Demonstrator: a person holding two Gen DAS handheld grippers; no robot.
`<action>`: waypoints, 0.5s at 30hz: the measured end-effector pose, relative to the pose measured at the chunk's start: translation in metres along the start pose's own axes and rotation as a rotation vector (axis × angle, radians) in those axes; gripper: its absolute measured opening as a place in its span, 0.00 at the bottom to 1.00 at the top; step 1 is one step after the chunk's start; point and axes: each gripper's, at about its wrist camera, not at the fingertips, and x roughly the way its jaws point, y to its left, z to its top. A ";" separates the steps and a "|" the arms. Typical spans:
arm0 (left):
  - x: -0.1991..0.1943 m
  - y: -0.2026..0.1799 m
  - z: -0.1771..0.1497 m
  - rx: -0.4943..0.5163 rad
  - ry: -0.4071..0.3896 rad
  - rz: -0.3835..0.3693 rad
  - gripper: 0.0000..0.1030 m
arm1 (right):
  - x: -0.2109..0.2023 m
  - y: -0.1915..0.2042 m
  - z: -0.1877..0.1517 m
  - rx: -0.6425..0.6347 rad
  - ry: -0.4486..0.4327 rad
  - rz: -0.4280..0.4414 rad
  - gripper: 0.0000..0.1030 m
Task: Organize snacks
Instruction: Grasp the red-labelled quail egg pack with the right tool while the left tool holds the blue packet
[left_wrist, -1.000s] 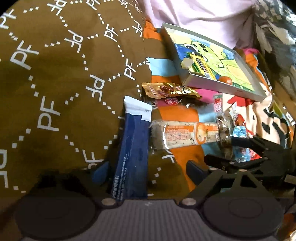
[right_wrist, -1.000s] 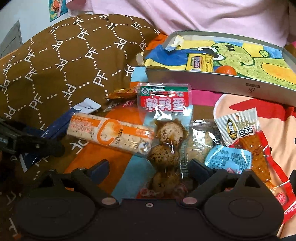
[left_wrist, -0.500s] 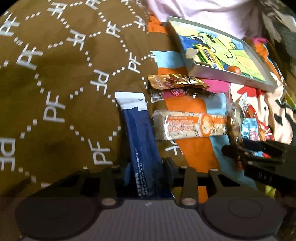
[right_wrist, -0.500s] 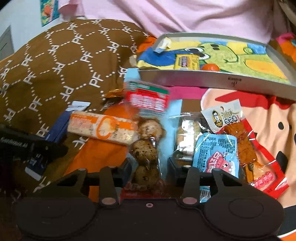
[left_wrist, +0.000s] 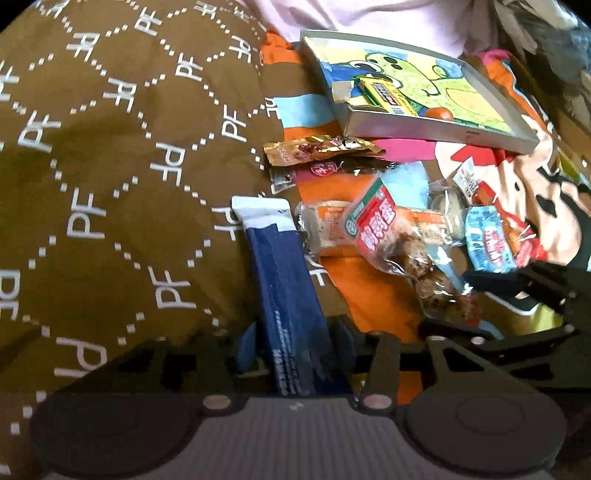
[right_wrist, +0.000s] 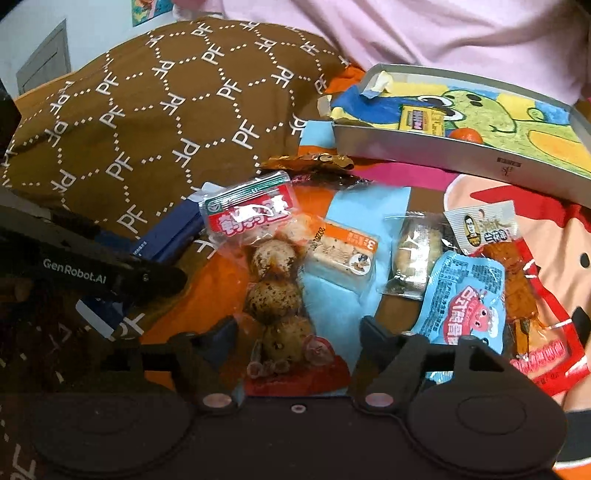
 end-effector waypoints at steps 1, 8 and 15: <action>0.001 0.000 0.000 0.007 -0.002 0.009 0.58 | 0.003 -0.001 0.001 -0.011 0.006 0.002 0.79; 0.006 0.002 0.002 0.008 -0.007 0.016 0.72 | 0.021 0.005 0.006 -0.100 0.016 -0.005 0.78; 0.010 -0.003 0.000 0.045 -0.014 0.046 0.74 | 0.019 0.016 0.003 -0.131 -0.002 0.006 0.55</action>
